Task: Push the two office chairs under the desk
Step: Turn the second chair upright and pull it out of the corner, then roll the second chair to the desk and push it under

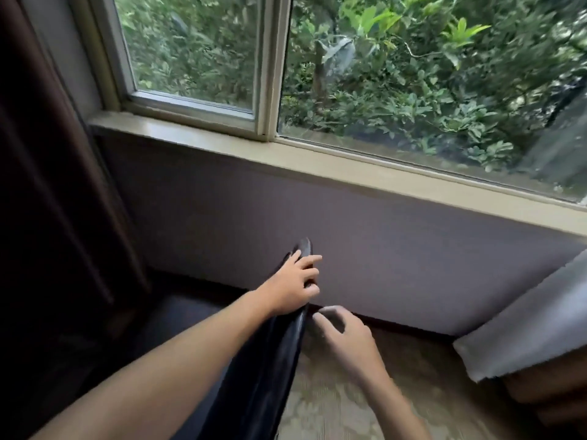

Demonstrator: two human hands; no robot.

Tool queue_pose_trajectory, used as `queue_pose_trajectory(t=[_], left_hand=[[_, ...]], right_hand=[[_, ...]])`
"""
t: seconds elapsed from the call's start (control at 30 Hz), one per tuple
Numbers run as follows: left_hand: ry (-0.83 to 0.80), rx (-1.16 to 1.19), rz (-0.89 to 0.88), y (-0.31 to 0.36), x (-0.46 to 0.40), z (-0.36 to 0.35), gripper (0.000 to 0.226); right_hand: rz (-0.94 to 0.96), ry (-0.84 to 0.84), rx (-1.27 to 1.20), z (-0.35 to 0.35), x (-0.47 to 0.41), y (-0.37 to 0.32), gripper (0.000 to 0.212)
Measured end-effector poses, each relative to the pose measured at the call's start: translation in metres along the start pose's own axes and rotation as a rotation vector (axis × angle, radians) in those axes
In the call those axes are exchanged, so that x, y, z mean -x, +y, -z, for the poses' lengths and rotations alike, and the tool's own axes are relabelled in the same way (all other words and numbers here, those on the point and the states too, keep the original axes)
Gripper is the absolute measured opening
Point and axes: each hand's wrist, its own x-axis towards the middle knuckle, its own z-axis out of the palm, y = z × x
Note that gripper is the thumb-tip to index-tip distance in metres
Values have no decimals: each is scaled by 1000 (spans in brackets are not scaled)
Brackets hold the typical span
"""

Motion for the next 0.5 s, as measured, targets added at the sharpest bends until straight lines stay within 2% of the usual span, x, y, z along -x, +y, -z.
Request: queue_pose_trajectory(t=[0.07,0.13,0.2,0.27,0.37,0.43,0.5], left_hand=[[43,156,83,3,36,4,16],[65,289,204,3,73,14,31],[65,391,300,4,103,20,52],[64,476,380,3,139,25,71],[52,423,454,2,187,27,78],[11,346,497,1,216,29,77],[-67,281,551,-1,241,35,75]], right_hand=[[64,67,13,1,-13,-12,13],[118,104,17,-6,-24,-27,15],[177,73,60,-15,-31,-39,21],[299,13,215,-31,-36,-50,28],[484,-92,497,-62,-37,-57,28],[541,-178,665,-85,-25,-52,25],[576,-188,636,-105,-5,-41,34]])
